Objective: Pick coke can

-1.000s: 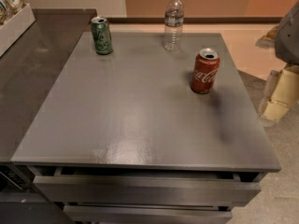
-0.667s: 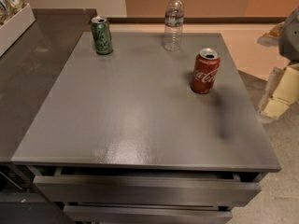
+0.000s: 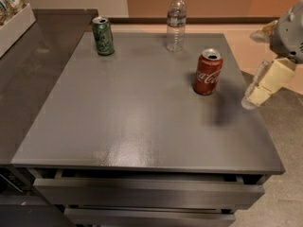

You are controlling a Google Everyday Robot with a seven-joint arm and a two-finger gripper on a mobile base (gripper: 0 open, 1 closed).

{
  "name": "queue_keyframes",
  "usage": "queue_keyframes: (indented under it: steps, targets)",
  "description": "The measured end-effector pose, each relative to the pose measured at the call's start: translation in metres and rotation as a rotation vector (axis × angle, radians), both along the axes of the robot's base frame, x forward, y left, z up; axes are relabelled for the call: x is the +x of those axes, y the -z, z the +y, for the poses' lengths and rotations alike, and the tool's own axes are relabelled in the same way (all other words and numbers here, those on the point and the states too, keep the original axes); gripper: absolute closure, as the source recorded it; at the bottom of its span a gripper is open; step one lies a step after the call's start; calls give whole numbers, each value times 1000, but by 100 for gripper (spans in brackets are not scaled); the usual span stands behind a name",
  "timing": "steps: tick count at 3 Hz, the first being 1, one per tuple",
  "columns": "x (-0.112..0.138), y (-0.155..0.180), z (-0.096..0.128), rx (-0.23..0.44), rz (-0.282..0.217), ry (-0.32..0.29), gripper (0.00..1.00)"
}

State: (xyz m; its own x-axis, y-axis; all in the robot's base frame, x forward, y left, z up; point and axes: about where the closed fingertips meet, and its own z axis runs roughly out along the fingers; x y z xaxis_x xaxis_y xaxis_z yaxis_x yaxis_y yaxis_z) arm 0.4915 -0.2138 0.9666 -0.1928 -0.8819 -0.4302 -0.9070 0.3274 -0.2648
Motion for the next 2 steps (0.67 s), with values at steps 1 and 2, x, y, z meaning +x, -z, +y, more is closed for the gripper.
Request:
queue_keyframes:
  steps: [1,2]
  targets:
    - [36,16,5,60,-31,-1,0]
    - [69,31,11,112,-45,5,0]
